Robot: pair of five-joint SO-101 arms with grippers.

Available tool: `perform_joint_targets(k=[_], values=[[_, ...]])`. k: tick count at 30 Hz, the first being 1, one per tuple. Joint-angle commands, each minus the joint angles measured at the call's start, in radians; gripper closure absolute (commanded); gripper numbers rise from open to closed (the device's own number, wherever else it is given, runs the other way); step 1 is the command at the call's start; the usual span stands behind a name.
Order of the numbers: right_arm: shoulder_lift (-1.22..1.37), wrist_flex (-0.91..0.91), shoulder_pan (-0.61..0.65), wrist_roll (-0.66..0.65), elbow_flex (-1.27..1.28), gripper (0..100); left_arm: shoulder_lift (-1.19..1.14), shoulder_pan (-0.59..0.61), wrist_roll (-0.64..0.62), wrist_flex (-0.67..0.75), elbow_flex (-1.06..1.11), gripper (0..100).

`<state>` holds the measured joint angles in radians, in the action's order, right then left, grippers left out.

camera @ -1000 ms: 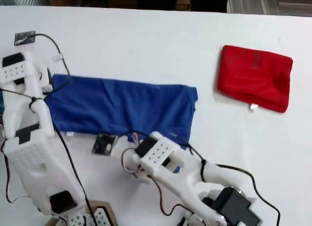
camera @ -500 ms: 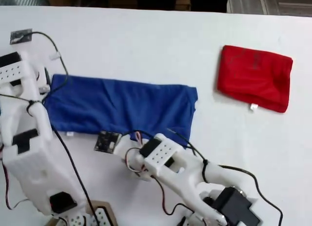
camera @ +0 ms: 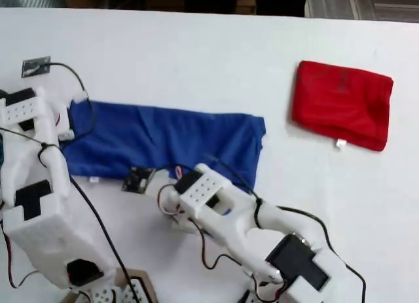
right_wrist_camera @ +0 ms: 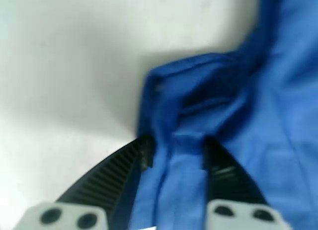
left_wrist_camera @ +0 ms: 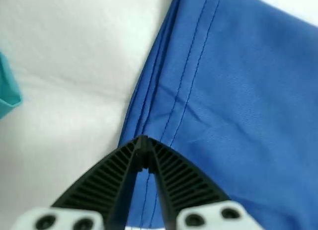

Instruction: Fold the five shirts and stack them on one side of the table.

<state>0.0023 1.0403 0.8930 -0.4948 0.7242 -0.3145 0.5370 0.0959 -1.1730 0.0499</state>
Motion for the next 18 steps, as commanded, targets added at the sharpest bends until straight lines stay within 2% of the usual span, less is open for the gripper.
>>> perform_joint_targets(k=[1,11,18], values=[[0.033,0.016,0.001,-0.006,-0.002,96.1,0.061,0.006,-0.008,0.02,0.027,97],[-0.091,0.07,-0.025,-0.023,-0.003,97.8,0.069,0.002,-0.009,0.238,0.294,97],[-0.199,0.087,-0.239,-0.187,-0.023,97.8,0.101,-0.009,-0.044,0.311,0.351,97]])
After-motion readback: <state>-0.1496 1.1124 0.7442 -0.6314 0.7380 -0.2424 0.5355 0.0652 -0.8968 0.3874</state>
